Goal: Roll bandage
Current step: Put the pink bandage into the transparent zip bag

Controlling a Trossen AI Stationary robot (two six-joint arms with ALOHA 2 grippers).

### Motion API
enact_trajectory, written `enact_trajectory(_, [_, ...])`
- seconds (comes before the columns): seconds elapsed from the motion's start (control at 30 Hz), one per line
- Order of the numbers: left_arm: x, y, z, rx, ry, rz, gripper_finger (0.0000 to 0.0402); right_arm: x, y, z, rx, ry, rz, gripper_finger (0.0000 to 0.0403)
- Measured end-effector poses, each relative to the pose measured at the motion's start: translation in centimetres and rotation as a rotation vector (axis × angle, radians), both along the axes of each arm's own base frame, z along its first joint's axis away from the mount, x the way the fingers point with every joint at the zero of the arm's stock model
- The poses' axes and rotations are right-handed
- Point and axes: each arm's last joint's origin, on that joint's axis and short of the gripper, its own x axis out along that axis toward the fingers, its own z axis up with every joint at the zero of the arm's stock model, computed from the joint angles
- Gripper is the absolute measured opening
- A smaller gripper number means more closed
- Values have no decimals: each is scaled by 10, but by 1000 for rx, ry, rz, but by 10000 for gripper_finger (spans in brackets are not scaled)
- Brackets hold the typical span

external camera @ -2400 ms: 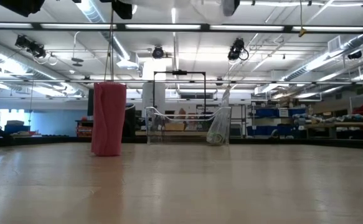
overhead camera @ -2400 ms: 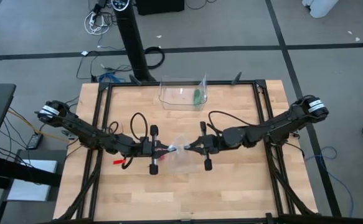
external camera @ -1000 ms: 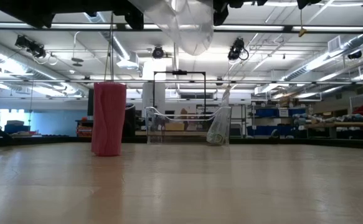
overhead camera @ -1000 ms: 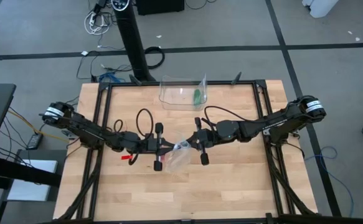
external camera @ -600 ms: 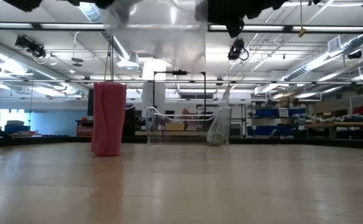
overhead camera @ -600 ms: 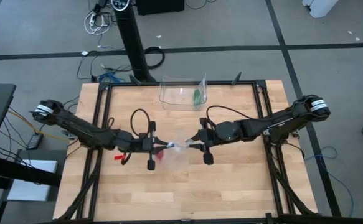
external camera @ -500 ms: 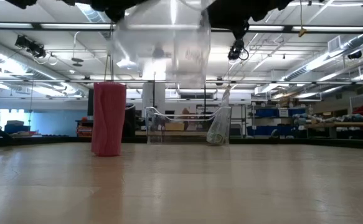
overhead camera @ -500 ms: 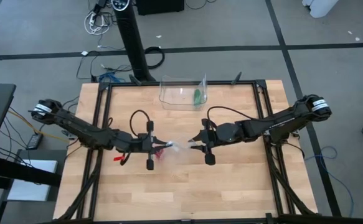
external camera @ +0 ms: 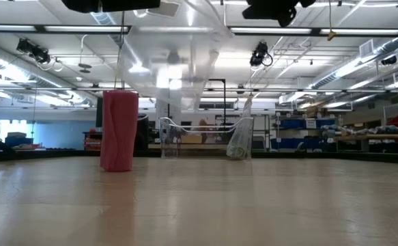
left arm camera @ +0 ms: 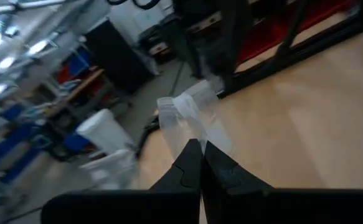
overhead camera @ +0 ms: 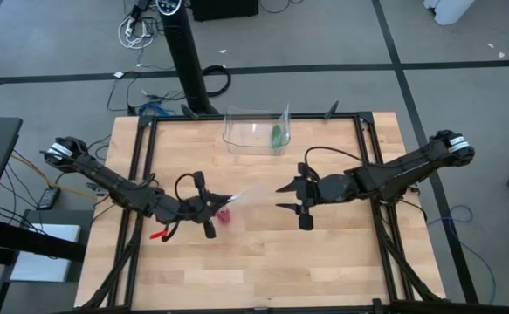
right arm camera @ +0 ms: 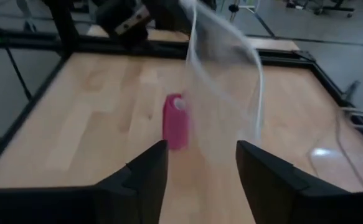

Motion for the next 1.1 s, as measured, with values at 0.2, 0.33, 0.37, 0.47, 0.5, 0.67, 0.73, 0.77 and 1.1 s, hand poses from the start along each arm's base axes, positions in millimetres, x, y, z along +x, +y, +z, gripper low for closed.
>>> enact_trajectory(0.2, [-3, -6, 6, 197, 62, 104, 1, -15, 4, -14, -49, 86, -55, 212])
enact_trajectory(0.33, [-8, -9, 3, 350, 156, 186, 1, -8, 8, -46, 23, 60, -9, 226])
enact_trajectory(0.37, [-9, -9, 2, 368, 171, 196, 1, -4, 9, -54, 42, 36, 10, 229])
enact_trajectory(0.47, [-10, -8, -1, 385, 197, 231, 1, 11, 12, -75, 47, -28, 34, 236])
enact_trajectory(0.5, [-11, -8, -1, 387, 203, 243, 1, 18, 13, -81, 37, -52, 37, 238])
enact_trajectory(0.67, [-12, -7, -2, 403, 218, 306, 1, 60, 10, -104, 34, -133, 50, 236])
enact_trajectory(0.73, [-15, -5, -4, 405, 233, 313, 1, 78, 6, -112, 68, -143, 66, 236])
enact_trajectory(0.77, [-17, -4, -6, 398, 237, 315, 1, 87, 3, -116, 80, -138, 69, 238])
enact_trajectory(1.1, [-29, 3, -24, 378, 263, 385, 1, 151, -20, -141, 147, -115, 52, 305])
